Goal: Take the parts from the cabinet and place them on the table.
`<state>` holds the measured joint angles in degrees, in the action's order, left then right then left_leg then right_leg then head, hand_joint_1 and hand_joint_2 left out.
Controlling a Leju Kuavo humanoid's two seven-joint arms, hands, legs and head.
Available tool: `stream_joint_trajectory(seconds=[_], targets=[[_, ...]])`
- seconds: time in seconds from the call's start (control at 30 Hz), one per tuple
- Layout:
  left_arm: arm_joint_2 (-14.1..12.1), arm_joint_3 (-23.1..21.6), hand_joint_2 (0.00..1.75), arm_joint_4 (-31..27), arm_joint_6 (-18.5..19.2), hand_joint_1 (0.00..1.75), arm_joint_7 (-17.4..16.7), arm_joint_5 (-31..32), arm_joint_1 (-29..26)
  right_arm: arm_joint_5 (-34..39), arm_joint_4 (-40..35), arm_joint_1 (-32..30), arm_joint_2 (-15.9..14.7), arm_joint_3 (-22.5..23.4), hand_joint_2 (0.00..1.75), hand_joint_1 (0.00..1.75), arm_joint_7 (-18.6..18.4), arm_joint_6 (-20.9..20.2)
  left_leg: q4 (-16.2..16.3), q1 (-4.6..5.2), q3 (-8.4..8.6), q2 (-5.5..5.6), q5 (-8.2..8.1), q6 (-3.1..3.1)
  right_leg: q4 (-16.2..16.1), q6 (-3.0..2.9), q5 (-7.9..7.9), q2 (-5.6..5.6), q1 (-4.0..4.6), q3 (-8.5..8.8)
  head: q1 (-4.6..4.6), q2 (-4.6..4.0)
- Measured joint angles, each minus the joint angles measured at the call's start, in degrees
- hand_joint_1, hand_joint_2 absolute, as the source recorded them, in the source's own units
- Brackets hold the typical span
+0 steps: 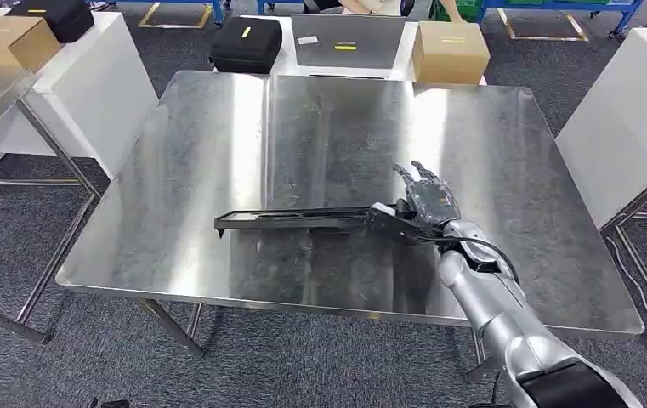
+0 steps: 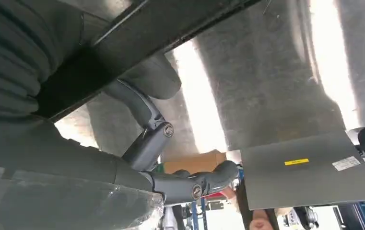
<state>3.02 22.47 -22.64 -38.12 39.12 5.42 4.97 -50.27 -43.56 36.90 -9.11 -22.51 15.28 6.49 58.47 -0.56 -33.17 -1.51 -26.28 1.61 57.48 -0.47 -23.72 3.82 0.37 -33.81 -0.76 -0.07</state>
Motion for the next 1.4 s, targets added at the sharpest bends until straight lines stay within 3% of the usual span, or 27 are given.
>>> stream_joint_trajectory(seconds=[0.47,0.93,1.17,1.3,1.4], targets=[[-0.07,0.00,0.00,0.02,-0.11,0.00,0.00,0.00,-0.10,3.28,-1.97,0.42,-1.88,-1.57,1.75,0.00,-1.05,-6.54,0.00,0.03,0.15,0.01,-0.09,0.05,0.00,0.23,-0.17,0.00,-0.05,0.13,-0.02,0.00],[-0.26,0.00,0.00,0.02,-0.26,0.00,0.00,0.24,0.01,4.52,-1.88,1.53,-2.62,-3.76,1.75,0.00,-1.86,-8.79,0.00,0.04,0.10,-0.03,-0.09,0.06,-0.01,0.22,-0.15,0.01,-0.08,0.07,0.00,0.00],[-0.42,0.00,0.00,0.13,-0.26,0.00,0.00,0.52,0.53,8.13,-0.83,2.98,-3.10,-4.00,1.75,0.00,-1.03,-12.83,0.00,0.04,0.14,-0.07,-0.09,0.05,-0.01,0.21,-0.14,0.03,-0.08,0.10,-0.02,0.00],[-0.48,0.00,0.00,0.28,-0.26,0.00,0.00,0.59,1.12,11.60,0.50,3.31,-3.12,-3.87,1.75,0.00,0.18,-18.48,0.01,0.07,0.05,-0.07,-0.05,0.09,-0.01,0.16,-0.08,0.04,-0.12,0.03,0.00,0.00],[-0.50,0.00,0.00,0.33,-0.24,0.00,0.00,0.61,1.33,12.92,1.75,1.69,-2.95,-3.98,1.75,0.00,0.81,-19.82,0.03,0.18,-0.65,0.47,0.68,0.29,0.03,0.17,0.18,-0.40,-0.17,-0.54,-0.02,0.00]])
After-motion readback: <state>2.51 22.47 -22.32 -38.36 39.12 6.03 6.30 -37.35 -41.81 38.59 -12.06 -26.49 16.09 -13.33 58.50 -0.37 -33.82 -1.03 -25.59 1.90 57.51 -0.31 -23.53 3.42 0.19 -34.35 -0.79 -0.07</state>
